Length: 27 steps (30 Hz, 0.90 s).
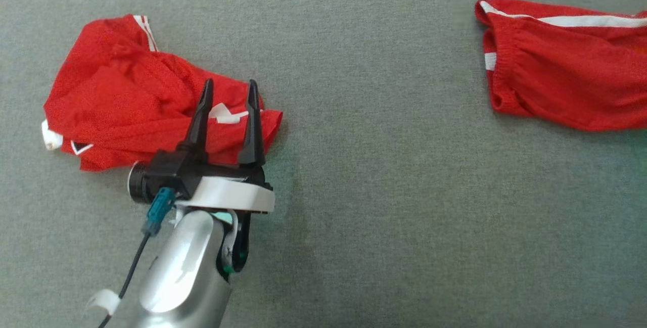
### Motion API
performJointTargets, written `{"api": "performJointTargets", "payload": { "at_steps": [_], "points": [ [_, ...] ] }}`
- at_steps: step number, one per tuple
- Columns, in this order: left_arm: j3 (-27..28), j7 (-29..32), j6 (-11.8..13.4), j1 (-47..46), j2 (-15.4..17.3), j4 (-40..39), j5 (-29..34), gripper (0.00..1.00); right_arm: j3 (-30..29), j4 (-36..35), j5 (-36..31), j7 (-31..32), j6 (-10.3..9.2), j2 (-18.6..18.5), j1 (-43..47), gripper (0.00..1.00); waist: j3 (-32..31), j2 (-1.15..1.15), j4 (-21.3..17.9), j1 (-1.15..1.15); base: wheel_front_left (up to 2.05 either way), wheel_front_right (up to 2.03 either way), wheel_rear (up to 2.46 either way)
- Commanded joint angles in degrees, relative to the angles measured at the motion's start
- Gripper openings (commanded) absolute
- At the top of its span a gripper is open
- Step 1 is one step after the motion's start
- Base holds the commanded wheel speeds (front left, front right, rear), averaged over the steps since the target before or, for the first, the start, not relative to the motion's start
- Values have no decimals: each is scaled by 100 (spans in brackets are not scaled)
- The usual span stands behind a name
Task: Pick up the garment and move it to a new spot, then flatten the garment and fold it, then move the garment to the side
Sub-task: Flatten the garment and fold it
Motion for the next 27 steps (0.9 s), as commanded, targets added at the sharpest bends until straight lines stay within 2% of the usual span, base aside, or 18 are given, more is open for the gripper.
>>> {"api": "performJointTargets", "payload": {
  "at_steps": [1,8,13,20,27],
  "points": [
    [202,-53,-36,35,47,-146,41,100,37,-129,-37,-79,-10,-184,59,0,-10,0,-6,0,0,0,0],
    [247,-53,-83,105,47,-105,94,100,-269,98,-198,-581,-10,18,-56,0,-95,0,-11,0,0,0,0],
    [266,-53,-105,165,47,-46,125,100,-142,-108,-129,-905,-10,280,-97,0,-212,0,4,0,0,0,0],
    [305,-53,-122,268,47,24,155,100,569,-987,561,-1151,-10,625,144,0,-466,0,32,0,0,0,0],
    [333,-53,-145,402,47,71,165,100,1709,-2181,1530,-1205,-10,717,582,0,-699,0,97,0,0,0,0]
  ]
}}
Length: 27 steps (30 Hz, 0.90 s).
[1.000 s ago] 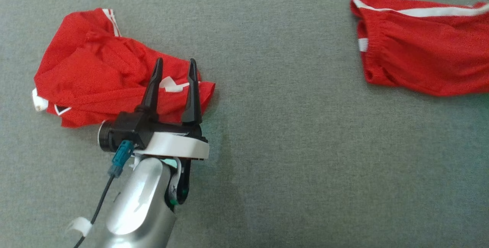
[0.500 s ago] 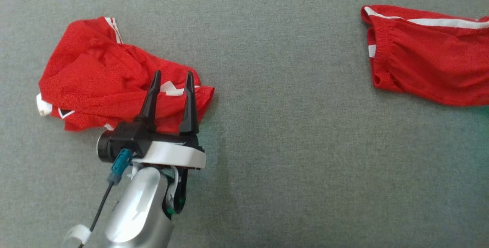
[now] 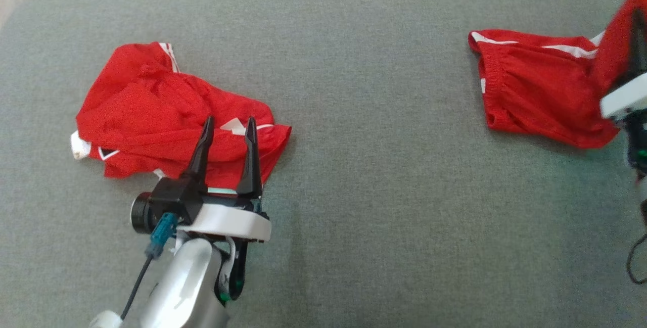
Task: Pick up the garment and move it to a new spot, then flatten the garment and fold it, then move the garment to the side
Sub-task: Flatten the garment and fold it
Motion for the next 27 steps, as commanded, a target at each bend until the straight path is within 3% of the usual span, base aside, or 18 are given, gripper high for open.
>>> {"api": "performJointTargets", "payload": {
  "at_steps": [1,7,20,21,27],
  "points": [
    [225,-53,-9,-29,45,-159,58,100,336,-392,191,-75,-10,-98,37,0,-64,0,44,1,0,0,0],
    [225,-53,-20,66,44,-161,35,100,1407,-766,644,-48,-10,-163,82,0,-134,0,155,1,0,0,0],
    [195,-54,21,156,44,-135,-22,100,3776,-210,558,133,-10,-484,-45,0,-258,0,320,1,0,0,0],
    [210,-54,28,167,44,-135,-24,100,3940,-160,517,115,-10,-508,-67,100,-272,0,296,1,0,0,0],
    [291,-54,6,124,44,-189,-36,100,4143,-43,882,-231,-10,-726,-336,100,-360,0,53,1,0,0,0]
  ]
}}
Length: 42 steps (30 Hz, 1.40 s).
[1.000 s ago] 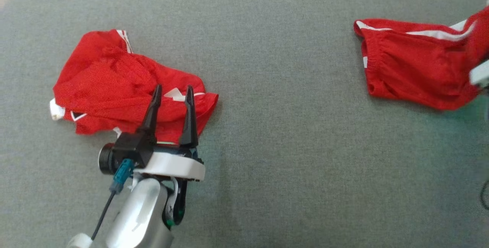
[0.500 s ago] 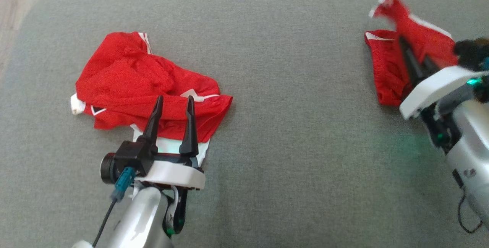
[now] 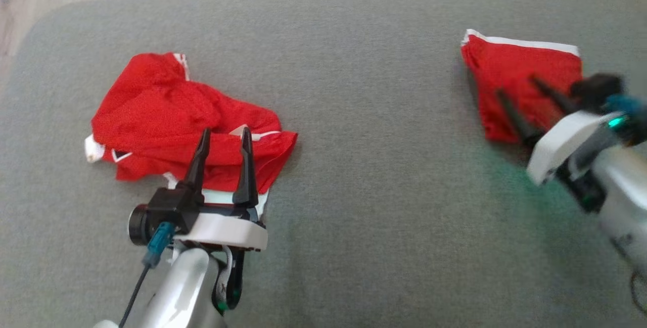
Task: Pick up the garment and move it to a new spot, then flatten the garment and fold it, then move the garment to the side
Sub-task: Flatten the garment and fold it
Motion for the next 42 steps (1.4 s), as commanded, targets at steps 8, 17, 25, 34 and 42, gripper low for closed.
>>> {"api": "performJointTargets", "payload": {
  "at_steps": [8,17,25,34,42],
  "points": [
    [287,-54,-43,-191,42,-371,-20,100,-616,-11,403,-460,-10,-515,-153,100,-225,0,-448,0,0,0,0],
    [306,-54,-83,-189,42,-555,22,100,-3192,-582,-609,-513,-10,-46,601,100,-278,0,-802,0,0,0,0],
    [295,-54,-106,-14,42,-584,35,100,-5235,-1944,-2473,-514,-10,1347,2155,100,-176,0,-881,0,0,0,0],
    [205,-54,-130,-178,42,-595,80,100,-5545,-2326,-3065,-395,-10,1737,2193,0,213,0,-716,0,0,0,0],
    [8,-54,-101,-446,42,-582,59,100,-5595,-1898,-3366,250,-10,1800,1274,0,807,0,-331,0,0,0,0]
  ]
}}
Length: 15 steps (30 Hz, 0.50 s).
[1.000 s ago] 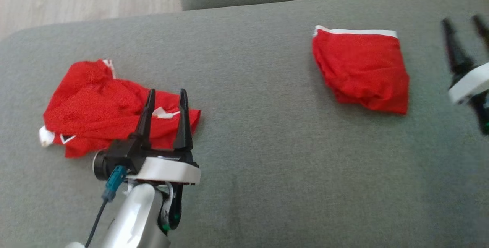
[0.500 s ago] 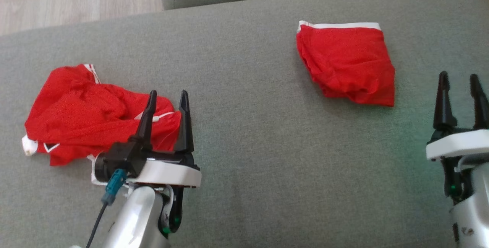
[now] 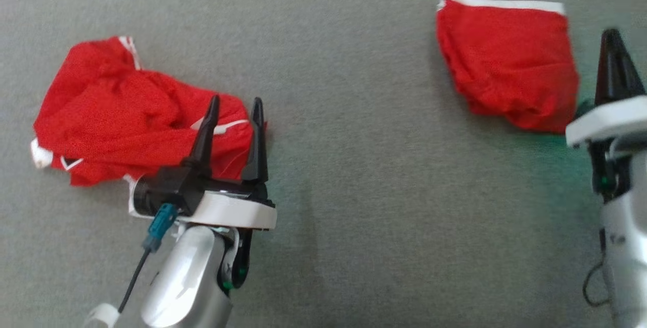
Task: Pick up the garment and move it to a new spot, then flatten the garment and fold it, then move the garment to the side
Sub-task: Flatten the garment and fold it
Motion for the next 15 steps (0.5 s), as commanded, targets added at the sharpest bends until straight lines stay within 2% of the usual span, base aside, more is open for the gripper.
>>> {"api": "performJointTargets", "payload": {
  "at_steps": [1,5,10,15],
  "points": [
    [114,-54,2,-165,42,-184,41,100,55,-52,-67,35,-10,5,-231,0,201,0,203,-1,0,0,0],
    [9,-54,24,-278,42,-193,-15,100,-4,637,-330,146,-10,0,-793,0,392,0,379,-1,0,0,0],
    [-114,-54,60,-400,42,-187,-104,100,-166,1837,-643,238,-10,-30,-1336,0,485,0,559,-1,0,0,0],
    [-146,-54,103,-432,42,-175,-157,100,-57,2546,-954,-212,-10,22,-1687,0,422,0,658,-1,0,0,0]
  ]
}}
